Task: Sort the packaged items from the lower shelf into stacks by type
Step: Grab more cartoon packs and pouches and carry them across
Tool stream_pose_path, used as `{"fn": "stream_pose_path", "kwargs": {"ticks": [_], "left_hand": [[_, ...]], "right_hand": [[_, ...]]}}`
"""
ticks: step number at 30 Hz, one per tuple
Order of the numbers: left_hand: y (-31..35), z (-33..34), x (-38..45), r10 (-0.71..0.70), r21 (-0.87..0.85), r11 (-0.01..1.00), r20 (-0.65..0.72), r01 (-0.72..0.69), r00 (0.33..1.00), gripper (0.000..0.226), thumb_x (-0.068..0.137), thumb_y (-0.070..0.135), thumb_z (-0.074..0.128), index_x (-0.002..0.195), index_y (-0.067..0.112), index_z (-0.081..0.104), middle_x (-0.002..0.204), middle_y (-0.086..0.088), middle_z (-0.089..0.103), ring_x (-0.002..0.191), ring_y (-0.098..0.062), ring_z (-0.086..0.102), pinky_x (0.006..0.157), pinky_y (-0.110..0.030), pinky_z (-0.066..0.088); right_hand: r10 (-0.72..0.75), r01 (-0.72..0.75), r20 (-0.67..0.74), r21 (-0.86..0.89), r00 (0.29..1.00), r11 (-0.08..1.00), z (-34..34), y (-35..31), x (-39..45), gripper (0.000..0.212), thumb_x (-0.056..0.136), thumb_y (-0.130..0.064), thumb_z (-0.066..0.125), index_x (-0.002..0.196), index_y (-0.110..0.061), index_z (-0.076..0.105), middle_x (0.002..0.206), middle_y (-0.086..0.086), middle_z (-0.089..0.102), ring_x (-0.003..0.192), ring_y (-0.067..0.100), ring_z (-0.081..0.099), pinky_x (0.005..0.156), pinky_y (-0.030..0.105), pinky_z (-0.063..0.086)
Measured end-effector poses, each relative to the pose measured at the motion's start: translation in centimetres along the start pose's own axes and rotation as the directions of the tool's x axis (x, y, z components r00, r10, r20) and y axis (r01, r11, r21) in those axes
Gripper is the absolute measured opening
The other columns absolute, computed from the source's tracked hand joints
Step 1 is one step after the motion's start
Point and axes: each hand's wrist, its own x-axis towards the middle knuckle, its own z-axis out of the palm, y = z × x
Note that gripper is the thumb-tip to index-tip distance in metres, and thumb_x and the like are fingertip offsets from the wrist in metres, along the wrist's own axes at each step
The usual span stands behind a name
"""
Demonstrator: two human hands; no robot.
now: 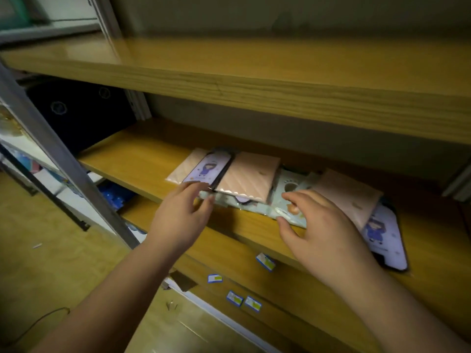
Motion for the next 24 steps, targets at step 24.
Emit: {"fn": "stream_pose_path", "kwargs": {"ticks": [24], "left_hand": [[-6.4, -1.5, 9.7, -0.146, -0.624, 0.735, 0.236, 0.265, 0.961, 0.031, 0.095, 0.031, 0.064, 0.125, 0.024, 0.056, 0.106, -0.001, 0.069, 0.091, -0.022, 0.070, 0.055, -0.030, 0.058]], "right_hand": [[0.242, -0.255, -0.103, -0.141, 0.965, 0.957, 4.8, -2.5, 3.0, 0.046, 0.092, -0.038, 0.061, 0.136, -0.023, 0.058, 0.133, -0.005, 0.061, 0.117, 0.014, 0.056, 0.094, 0.031, 0.047]]}}
